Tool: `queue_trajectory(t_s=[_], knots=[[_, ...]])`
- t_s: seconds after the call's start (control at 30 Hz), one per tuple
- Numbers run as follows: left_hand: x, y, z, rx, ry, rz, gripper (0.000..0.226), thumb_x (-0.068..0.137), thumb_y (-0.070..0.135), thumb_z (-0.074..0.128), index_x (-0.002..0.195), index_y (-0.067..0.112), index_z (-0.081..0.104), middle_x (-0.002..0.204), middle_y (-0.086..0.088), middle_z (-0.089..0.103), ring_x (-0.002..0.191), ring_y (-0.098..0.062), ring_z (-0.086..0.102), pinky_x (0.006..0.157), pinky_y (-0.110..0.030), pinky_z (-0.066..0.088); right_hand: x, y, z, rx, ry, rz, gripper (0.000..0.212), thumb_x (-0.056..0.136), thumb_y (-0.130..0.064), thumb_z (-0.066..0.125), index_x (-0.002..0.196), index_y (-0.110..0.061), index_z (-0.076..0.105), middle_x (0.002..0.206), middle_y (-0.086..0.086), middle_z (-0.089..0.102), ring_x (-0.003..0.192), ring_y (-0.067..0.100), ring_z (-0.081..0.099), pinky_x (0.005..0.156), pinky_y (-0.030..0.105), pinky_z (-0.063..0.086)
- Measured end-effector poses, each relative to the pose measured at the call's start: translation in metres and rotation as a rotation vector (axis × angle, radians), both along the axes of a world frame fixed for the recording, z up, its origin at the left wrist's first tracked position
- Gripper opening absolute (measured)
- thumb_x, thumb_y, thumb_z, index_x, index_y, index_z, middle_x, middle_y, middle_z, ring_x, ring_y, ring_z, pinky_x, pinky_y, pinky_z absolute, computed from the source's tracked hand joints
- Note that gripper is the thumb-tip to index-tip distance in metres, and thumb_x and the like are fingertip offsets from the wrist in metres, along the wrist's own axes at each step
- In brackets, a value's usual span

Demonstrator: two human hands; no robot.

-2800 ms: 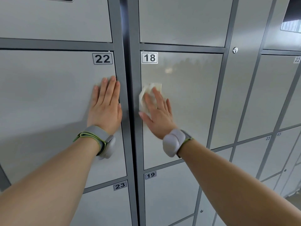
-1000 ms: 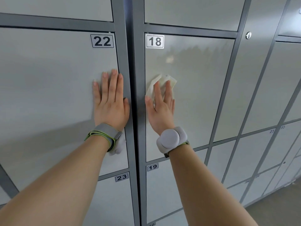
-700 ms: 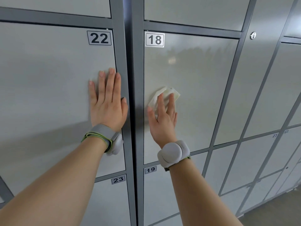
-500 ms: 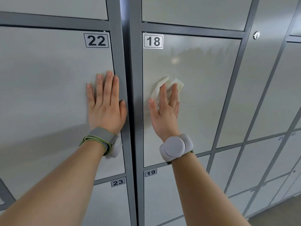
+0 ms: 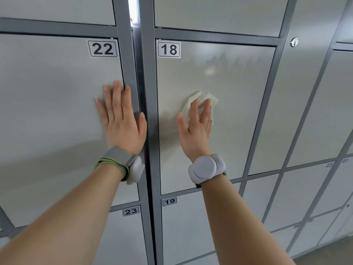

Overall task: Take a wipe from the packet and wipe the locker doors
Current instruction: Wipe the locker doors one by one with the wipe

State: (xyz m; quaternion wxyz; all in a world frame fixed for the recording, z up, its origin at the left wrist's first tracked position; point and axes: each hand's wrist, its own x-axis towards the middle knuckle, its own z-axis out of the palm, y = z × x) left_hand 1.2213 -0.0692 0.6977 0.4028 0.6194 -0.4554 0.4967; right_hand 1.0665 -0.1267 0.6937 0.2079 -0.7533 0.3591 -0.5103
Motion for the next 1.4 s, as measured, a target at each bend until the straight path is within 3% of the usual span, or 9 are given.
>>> queue_trajectory(t_s=[0.07,0.33,0.47,0.6,0.77,0.87,1.1,1.3,1.4], knots=[[-0.008,-0.007,0.001,-0.026,0.056,0.005,0.060,0.089,0.021,0.045,0.143,-0.002,0.031,0.150,-0.025,0.025,0.140,-0.043,0.016,0.115,-0.046,-0.004,-0.005,-0.007,-0.010,-0.046,0.034,-0.025,0.064,0.099,-0.043,0.035,0.151,-0.028,0.003,0.158,0.001,-0.016,0.144,0.016,-0.016,0.115,0.039,-0.010],[-0.037,-0.034,0.013,-0.054,0.030,-0.051,0.059,0.087,0.015,0.046,0.142,-0.002,0.032,0.150,-0.024,0.027,0.139,-0.042,0.019,0.115,-0.049,-0.001,-0.028,-0.020,-0.034,0.123,0.001,-0.019,0.064,0.098,-0.041,0.038,0.151,-0.027,0.004,0.157,0.001,-0.017,0.144,0.014,-0.015,0.117,0.042,-0.007],[-0.033,-0.039,0.008,-0.032,-0.011,0.016,0.062,0.087,0.015,0.046,0.144,-0.002,0.029,0.150,-0.021,0.029,0.139,-0.043,0.019,0.115,-0.050,0.000,-0.029,-0.026,-0.007,0.035,-0.014,-0.002,0.061,0.099,-0.040,0.037,0.151,-0.026,0.009,0.158,0.000,-0.016,0.144,0.013,-0.016,0.115,0.038,-0.010],[-0.032,-0.040,0.006,-0.024,-0.028,0.046,0.062,0.089,0.017,0.045,0.145,-0.002,0.027,0.151,-0.020,0.028,0.139,-0.042,0.017,0.114,-0.050,-0.001,-0.029,-0.034,-0.019,-0.053,0.015,-0.033,0.060,0.099,-0.044,0.033,0.151,-0.031,0.004,0.158,-0.004,-0.017,0.143,0.011,-0.018,0.113,0.039,-0.011],[-0.031,-0.039,0.005,-0.009,-0.034,0.064,0.062,0.089,0.018,0.044,0.145,-0.002,0.026,0.151,-0.020,0.027,0.139,-0.043,0.020,0.113,-0.054,0.003,-0.040,-0.040,-0.052,0.098,-0.027,-0.086,0.064,0.096,-0.048,0.031,0.150,-0.032,0.000,0.157,-0.004,-0.017,0.144,0.011,-0.015,0.116,0.044,-0.008],[-0.032,-0.040,0.005,-0.009,-0.025,0.074,0.062,0.089,0.018,0.044,0.145,-0.001,0.027,0.151,-0.020,0.027,0.139,-0.043,0.021,0.113,-0.055,0.006,-0.042,-0.039,-0.046,0.154,-0.067,-0.069,0.063,0.099,-0.039,0.036,0.151,-0.027,0.002,0.157,-0.002,-0.017,0.144,0.011,-0.015,0.117,0.043,-0.007],[-0.030,-0.041,0.003,-0.041,-0.038,0.087,0.062,0.089,0.019,0.045,0.145,-0.001,0.029,0.151,-0.019,0.029,0.139,-0.042,0.022,0.115,-0.047,-0.001,-0.043,-0.047,-0.028,0.033,-0.040,-0.089,0.061,0.100,-0.040,0.035,0.150,-0.031,0.001,0.158,-0.004,-0.016,0.145,0.012,-0.013,0.114,0.038,-0.010],[-0.031,-0.041,0.004,-0.032,-0.031,0.093,0.062,0.088,0.020,0.046,0.145,0.000,0.028,0.151,-0.020,0.027,0.139,-0.042,0.021,0.115,-0.047,-0.003,-0.056,-0.055,-0.059,0.162,-0.035,-0.135,0.062,0.099,-0.040,0.035,0.150,-0.031,0.001,0.157,-0.005,-0.016,0.145,0.011,-0.013,0.116,0.045,-0.007],[-0.032,-0.041,0.004,-0.024,-0.022,0.094,0.064,0.088,0.019,0.047,0.145,0.000,0.027,0.152,-0.019,0.025,0.139,-0.042,0.020,0.115,-0.046,-0.005,-0.059,-0.056,-0.042,0.190,-0.059,-0.120,0.063,0.100,-0.040,0.035,0.151,-0.026,0.000,0.158,-0.002,-0.016,0.145,0.012,-0.014,0.117,0.041,-0.007]])
